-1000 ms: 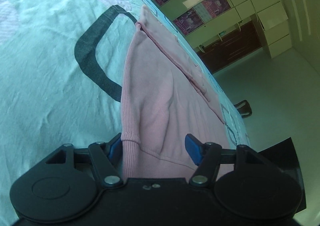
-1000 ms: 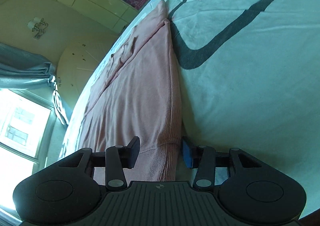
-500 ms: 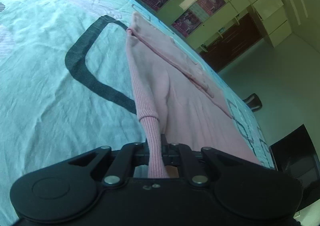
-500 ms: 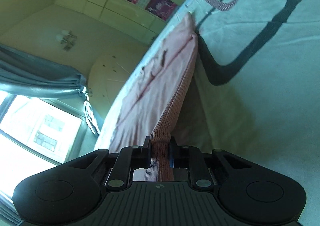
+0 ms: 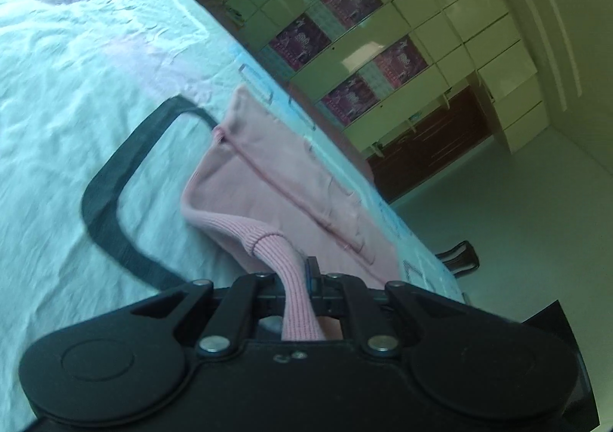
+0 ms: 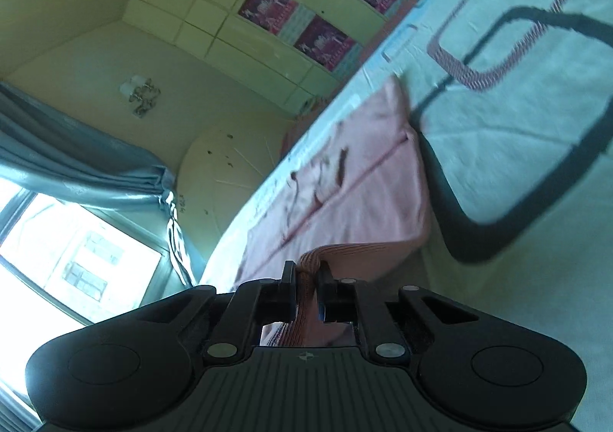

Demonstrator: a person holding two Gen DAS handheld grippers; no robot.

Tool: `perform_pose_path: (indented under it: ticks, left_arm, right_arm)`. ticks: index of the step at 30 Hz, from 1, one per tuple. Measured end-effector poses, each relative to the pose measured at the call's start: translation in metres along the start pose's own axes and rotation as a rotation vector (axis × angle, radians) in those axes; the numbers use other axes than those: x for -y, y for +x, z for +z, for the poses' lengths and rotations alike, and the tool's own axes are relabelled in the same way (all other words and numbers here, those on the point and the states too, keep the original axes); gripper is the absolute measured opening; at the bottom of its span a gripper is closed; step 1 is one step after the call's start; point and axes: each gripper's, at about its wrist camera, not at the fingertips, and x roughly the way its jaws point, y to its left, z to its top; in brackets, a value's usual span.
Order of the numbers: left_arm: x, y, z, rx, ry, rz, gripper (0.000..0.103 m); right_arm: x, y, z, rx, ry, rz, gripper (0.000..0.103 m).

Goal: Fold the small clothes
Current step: 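Lift the side edge over the chest with both grippers and release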

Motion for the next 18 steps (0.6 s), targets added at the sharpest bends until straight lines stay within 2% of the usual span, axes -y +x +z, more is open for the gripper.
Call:
perform_pose_path:
  ticks: [4, 9, 13, 18]
  left_arm:
    - [0.027, 0.041, 0.044, 0.022, 0.014, -0.048, 0.004]
    - [0.04, 0.114, 0.094, -0.007, 0.024, -0.045, 0.004]
    - [0.028, 0.176, 0.129, -0.04, -0.013, -0.029, 0.004]
    - [-0.004, 0.266, 0.166, -0.132, -0.068, 0.029, 0.004]
  right_arm:
    - [-0.018, 0.035, 0.044, 0.03, -0.017, 0.016, 0.009]
    - [-0.014, 0.084, 0.094, 0.063, 0.017, -0.024, 0.009]
    - [0.006, 0.133, 0.132, 0.073, 0.071, -0.063, 0.009]
    - [0.05, 0.209, 0.169, 0.042, 0.147, -0.151, 0.009]
